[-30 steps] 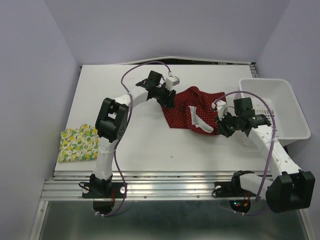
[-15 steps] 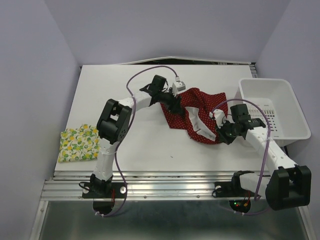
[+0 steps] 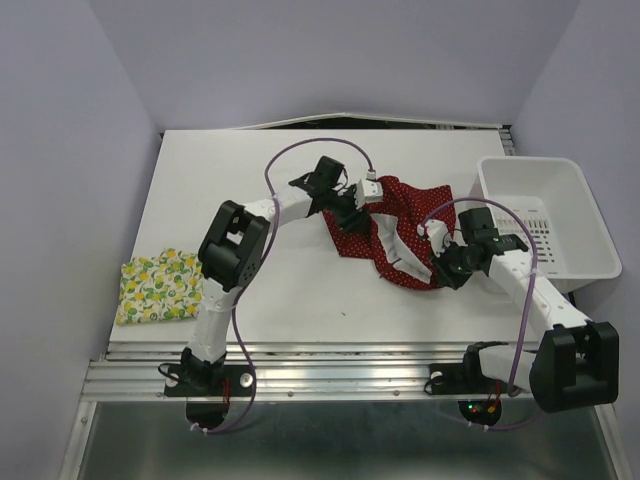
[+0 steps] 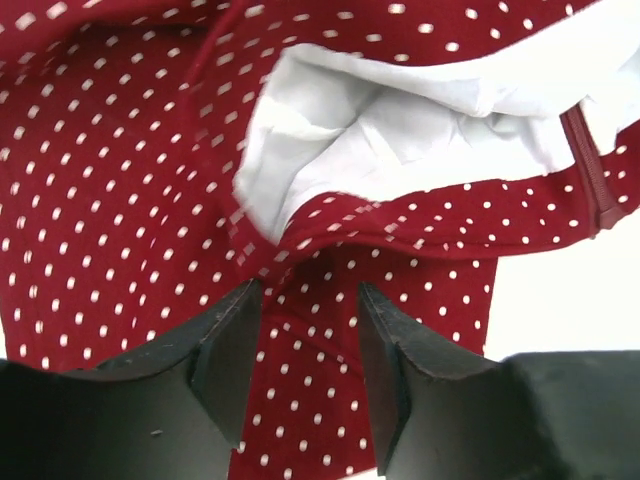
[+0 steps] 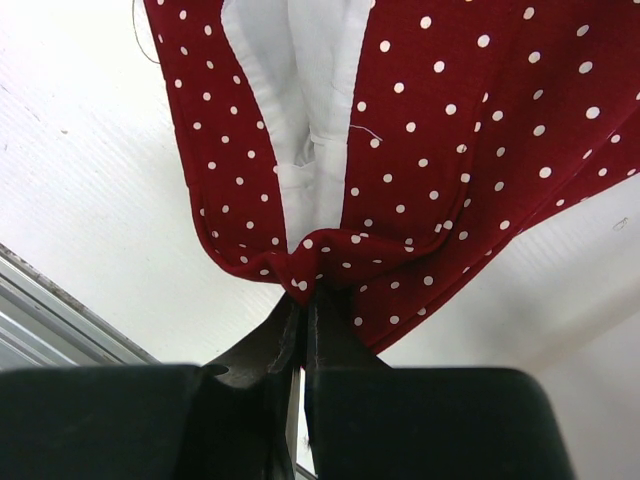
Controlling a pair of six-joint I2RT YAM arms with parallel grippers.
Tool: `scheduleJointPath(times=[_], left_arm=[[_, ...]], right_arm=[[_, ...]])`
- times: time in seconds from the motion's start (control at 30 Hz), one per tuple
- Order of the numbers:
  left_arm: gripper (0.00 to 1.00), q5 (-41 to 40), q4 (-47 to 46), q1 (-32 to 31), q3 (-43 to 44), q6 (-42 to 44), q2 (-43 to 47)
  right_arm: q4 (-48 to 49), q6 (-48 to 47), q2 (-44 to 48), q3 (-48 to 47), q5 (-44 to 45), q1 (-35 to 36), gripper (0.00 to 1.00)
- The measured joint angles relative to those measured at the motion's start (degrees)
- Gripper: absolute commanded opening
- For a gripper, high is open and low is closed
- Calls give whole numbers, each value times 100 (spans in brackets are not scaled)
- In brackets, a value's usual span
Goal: Fold and stack the skirts
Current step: Flatten the skirt out
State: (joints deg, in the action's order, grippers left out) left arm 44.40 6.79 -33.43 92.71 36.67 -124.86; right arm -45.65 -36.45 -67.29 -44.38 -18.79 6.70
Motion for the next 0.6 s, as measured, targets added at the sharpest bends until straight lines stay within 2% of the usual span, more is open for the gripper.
scheduleJointPath(times=[0.2, 0.6], left_arm=[[51, -280, 155, -302, 173, 658, 0], [55, -503, 68, -243, 531, 920, -9]], right_arm=[[7, 0, -9, 0, -2, 0, 1], [13, 2, -61, 0, 35, 0, 1]])
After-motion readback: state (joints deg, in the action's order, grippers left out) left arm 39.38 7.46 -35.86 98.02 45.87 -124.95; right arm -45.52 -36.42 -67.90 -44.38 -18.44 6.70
